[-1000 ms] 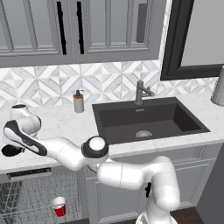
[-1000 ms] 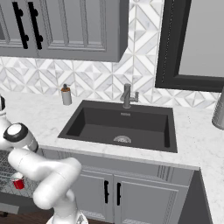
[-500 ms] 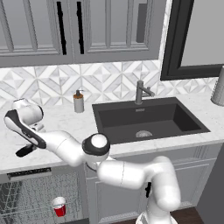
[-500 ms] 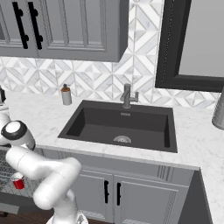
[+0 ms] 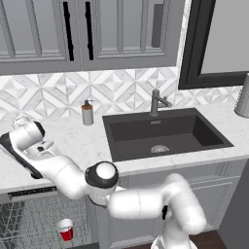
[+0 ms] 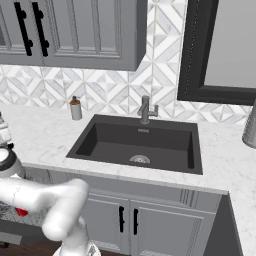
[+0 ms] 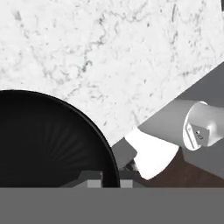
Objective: Pick up the cup and bowl from the counter, place them in the dishwasher, and close the dishwasher door.
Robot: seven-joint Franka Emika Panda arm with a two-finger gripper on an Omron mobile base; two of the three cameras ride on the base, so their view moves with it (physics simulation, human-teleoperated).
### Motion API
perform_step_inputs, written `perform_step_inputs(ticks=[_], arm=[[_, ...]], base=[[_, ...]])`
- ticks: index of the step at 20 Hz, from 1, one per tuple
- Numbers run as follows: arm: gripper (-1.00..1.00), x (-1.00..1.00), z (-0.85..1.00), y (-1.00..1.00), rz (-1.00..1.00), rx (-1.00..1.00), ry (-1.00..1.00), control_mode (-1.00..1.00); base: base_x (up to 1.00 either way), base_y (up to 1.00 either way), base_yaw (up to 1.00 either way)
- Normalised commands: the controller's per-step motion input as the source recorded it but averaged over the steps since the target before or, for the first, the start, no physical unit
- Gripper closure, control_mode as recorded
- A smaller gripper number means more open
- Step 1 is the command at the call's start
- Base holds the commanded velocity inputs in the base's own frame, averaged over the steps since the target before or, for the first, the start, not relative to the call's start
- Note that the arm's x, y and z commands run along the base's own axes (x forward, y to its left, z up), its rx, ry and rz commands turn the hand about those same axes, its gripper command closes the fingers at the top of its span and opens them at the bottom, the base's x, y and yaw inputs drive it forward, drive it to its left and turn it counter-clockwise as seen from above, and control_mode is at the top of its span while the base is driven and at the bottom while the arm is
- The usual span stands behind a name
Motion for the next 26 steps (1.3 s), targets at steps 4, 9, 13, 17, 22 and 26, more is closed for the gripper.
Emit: perform_step_inputs(ticks=[4,9,13,17,22,26], arm=[[1.00,-1.00,-0.06,-1.00,0.00,0.04,-0.26,-1.00],[1.00,-1.00,0.26,-0.97,0.00,0.16,-0.08,-1.00],[1.00,-1.00,0.34,-0.70,0.00,0.33,0.02,-1.00],[1.00,-1.00,-0.13,-0.09,0.01,0.24,-0.20,-1.00],[1.00,-0.94,0.03,0.24,0.05,0.12,-0.30,-1.00],[1.00,-0.65,-0.04,0.24,0.01,0.08,-0.12,-1.00]], base=[[0.00,0.00,0.00],[0.00,0.00,0.00],[0.00,0.00,0.00],[0.00,0.00,0.00],[0.00,0.00,0.00],[0.00,0.00,0.00]])
